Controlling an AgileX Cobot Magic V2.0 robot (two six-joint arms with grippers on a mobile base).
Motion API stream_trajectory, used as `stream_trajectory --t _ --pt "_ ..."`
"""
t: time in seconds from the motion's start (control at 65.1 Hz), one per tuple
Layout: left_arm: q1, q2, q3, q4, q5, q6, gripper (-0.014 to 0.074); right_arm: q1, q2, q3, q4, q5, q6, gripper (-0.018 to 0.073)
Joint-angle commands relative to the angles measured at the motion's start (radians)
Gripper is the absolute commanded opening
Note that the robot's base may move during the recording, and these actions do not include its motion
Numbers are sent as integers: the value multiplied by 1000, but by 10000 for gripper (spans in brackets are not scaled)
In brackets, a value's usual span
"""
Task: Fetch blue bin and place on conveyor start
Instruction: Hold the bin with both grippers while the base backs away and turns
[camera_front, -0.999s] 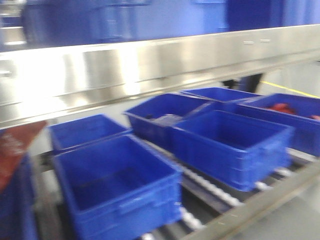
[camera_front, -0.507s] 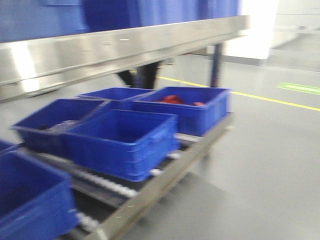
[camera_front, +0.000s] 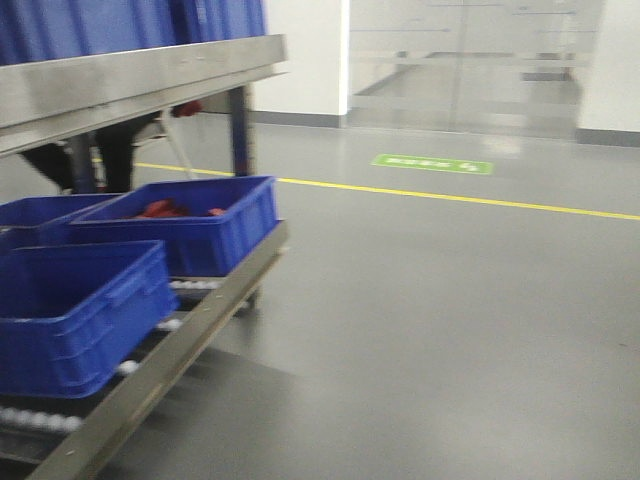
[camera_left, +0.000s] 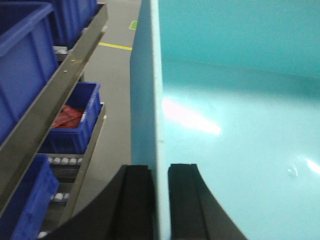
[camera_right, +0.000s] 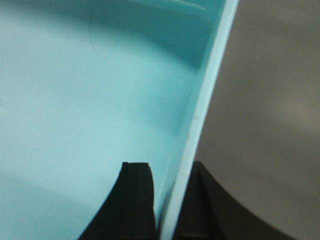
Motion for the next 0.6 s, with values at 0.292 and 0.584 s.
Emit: stream_trajectory --t 0.292,0.584 --pt "5 -13 -7 20 -80 -7 -111 -11 -13 -12 -42 3 -35 -153" --pt "5 -13 -7 20 -80 -7 -111 -11 -13 -12 -42 3 -35 -153"
